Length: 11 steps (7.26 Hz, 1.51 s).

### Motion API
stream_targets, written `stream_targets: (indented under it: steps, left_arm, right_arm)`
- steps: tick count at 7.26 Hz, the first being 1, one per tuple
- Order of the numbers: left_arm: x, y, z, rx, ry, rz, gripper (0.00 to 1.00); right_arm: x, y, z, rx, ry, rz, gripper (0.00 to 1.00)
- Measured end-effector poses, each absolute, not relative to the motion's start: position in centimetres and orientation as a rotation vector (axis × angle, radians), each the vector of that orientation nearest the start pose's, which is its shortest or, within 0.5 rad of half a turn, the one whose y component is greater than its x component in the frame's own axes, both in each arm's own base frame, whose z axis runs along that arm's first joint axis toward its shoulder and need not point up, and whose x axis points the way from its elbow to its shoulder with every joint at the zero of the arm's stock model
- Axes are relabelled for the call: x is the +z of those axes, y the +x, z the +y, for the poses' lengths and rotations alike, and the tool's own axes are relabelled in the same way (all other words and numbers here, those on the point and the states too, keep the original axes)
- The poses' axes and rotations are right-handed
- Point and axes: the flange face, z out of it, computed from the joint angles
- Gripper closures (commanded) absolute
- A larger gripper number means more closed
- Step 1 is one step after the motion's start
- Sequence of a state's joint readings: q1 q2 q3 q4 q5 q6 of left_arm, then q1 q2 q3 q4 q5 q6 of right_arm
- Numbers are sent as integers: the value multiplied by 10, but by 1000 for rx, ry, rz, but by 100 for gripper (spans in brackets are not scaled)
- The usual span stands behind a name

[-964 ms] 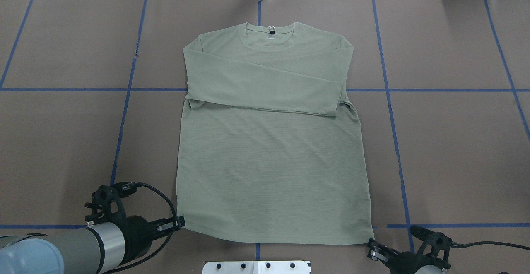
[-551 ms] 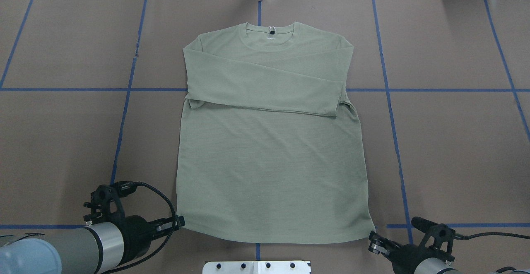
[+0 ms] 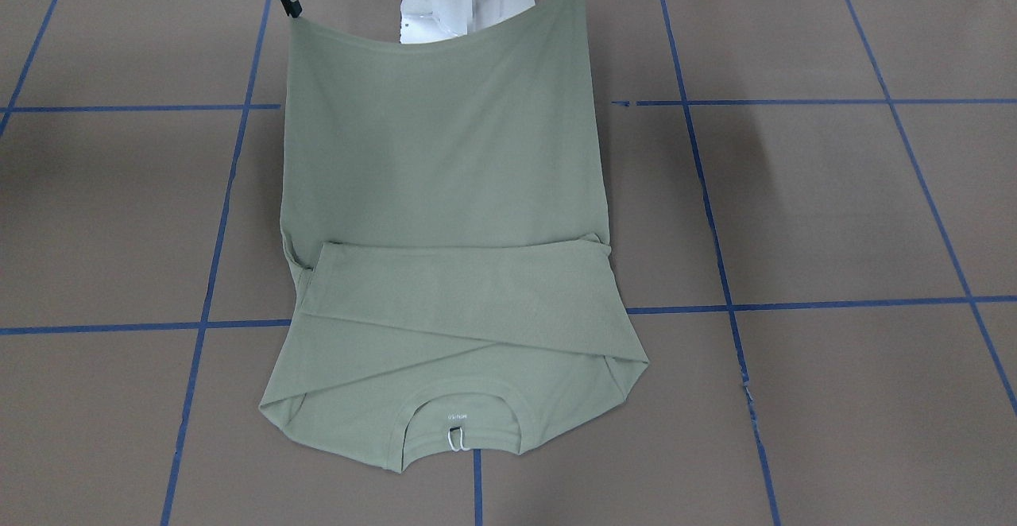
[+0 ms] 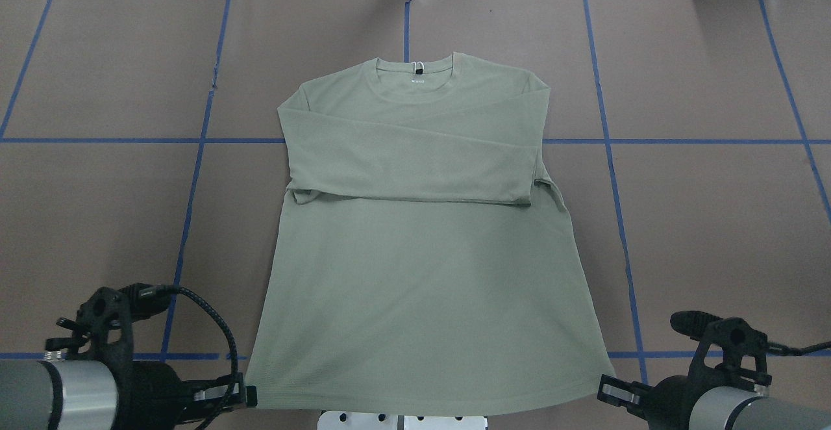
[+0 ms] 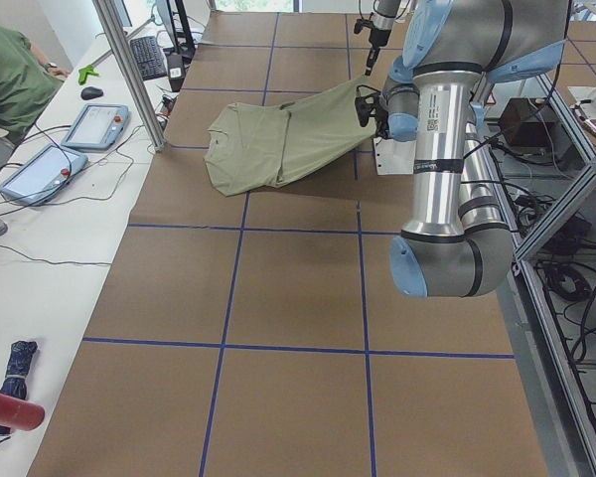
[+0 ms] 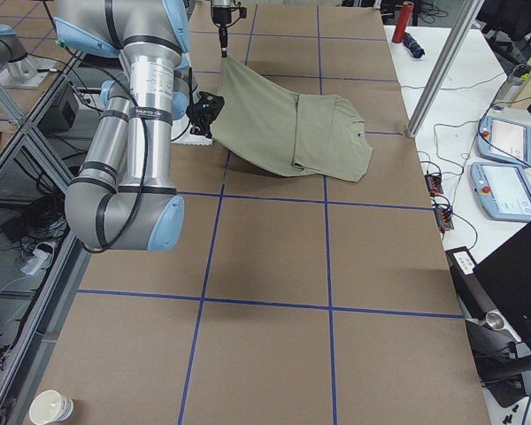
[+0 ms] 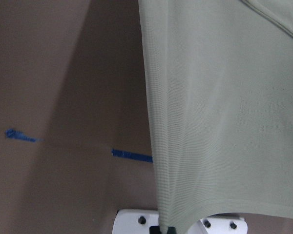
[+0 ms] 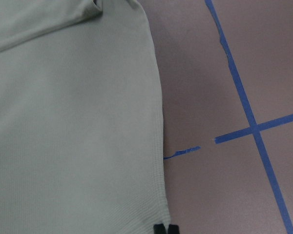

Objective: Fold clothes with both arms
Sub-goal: 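Lift the hem with both grippers and carry it toward the collar, then lay the hem down just below the collar with both grippers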

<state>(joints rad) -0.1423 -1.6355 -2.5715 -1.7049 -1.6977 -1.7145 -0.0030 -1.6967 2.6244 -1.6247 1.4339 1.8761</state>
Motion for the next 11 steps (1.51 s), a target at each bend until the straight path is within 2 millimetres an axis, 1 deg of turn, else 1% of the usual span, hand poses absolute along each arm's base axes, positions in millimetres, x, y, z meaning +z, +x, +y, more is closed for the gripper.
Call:
stream_targets:
  steps: [1,2,3,4,5,6,7,8,9,10,11]
  left_arm:
    - [171,310,-181,-116,-89,1206,100]
    - [162,316,-209,-73,-14,1191,100]
    - [162,330,-247,-56,71,1151,100]
    - [170,345,-292,-56,147,1093,100]
    - [181,356,-338,-61,203,1029,100]
    - [190,362,-377,-67,243,980,100]
    - [200,365,-414,-80,275,944,100]
    - [210,366,-446,-100,299,923,100]
    - [218,371,-474,-115,315,907,100]
    - [228,383,-500,-113,328,888,100]
    - [246,397,-526,-106,342,874,100]
  right_arm:
    - [234,-315,-168,287,-1,-877,100]
    - [215,-327,-202,232,47,-862,100]
    - [203,-344,-248,194,100,-835,100]
    - [202,-350,-301,162,131,-796,100]
    - [206,-354,-357,143,157,-760,100]
    - [213,-362,-406,145,178,-741,100]
    - [224,-368,-453,154,196,-735,100]
    - [233,-367,-493,156,210,-728,100]
    - [236,-368,-524,159,217,-714,100]
    - [241,-376,-550,160,213,-691,100]
    - [253,-388,-577,156,209,-669,100]
